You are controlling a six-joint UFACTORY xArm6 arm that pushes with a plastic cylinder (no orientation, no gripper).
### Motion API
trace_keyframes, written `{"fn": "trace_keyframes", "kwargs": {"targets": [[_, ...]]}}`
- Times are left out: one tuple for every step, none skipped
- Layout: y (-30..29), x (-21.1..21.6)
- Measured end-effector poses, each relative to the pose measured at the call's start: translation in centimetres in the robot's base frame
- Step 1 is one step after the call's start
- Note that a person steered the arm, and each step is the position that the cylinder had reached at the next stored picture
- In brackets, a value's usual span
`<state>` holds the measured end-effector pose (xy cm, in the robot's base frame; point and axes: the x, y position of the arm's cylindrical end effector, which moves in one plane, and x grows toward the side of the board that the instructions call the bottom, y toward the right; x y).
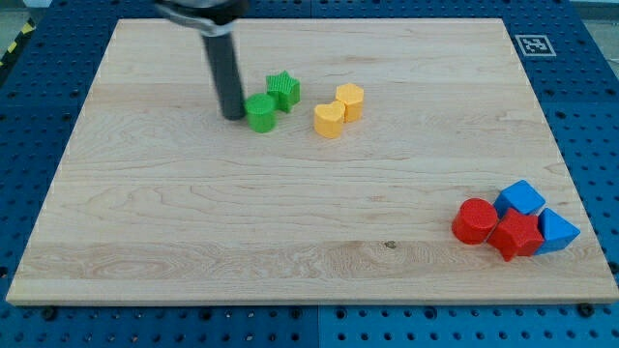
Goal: Push the yellow heart to the red circle
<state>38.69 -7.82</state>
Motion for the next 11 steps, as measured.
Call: {"fn": "trace_keyframes", "kwargs": {"targets": [[5.9,0.0],[10.2,0.0],[10.7,0.6],[10.7,1.9],[11.2,3.4],[14.5,4.2],[18.3,5.4],[21.1,6.6],[23.3,7.8],[24.1,9.6],[24.1,10.0]]}}
